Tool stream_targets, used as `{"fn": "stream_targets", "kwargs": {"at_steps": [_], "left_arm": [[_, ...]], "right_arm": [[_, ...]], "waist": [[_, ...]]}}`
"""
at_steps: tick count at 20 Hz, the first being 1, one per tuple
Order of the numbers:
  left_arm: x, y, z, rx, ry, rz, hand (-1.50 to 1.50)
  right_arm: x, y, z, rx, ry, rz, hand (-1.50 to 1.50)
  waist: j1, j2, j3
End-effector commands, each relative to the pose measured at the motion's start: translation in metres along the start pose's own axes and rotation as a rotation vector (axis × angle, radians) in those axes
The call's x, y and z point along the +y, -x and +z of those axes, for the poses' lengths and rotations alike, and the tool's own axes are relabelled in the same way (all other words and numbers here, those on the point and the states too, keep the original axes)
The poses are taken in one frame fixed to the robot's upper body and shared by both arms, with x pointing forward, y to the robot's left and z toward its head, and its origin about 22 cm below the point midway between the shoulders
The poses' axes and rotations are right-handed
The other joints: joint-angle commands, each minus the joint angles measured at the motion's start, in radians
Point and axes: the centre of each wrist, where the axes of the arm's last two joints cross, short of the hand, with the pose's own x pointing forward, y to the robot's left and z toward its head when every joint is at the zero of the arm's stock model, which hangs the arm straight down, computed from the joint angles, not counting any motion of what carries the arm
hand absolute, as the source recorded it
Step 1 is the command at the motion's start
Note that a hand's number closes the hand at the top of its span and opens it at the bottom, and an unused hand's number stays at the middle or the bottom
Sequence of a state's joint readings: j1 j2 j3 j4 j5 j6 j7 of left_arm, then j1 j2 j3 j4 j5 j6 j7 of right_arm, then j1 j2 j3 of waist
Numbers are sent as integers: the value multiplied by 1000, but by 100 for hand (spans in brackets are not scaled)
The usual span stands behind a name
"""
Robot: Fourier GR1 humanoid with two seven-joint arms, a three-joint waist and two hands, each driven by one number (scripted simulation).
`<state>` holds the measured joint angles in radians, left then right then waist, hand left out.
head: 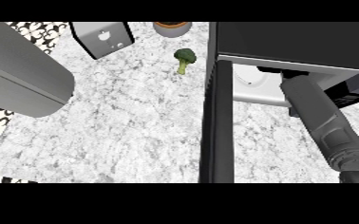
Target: Pick up the milk, place it into the microwave and close the microwave
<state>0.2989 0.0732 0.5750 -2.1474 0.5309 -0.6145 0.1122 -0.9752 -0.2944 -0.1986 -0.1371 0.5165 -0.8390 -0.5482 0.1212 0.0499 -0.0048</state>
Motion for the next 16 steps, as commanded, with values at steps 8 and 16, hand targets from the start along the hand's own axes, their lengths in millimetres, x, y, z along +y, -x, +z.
{"fn": "stream_targets", "kwargs": {"at_steps": [8, 16], "left_arm": [[5, 7, -11, 25, 49, -37, -150], [-7, 21, -16, 29, 149, 17, -150]], "right_arm": [[-4, -6, -9, -63, -20, -30, -150], [11, -19, -1, -77, -111, -185, -150]], "waist": [[-6, 6, 11], [-13, 0, 10]]}}
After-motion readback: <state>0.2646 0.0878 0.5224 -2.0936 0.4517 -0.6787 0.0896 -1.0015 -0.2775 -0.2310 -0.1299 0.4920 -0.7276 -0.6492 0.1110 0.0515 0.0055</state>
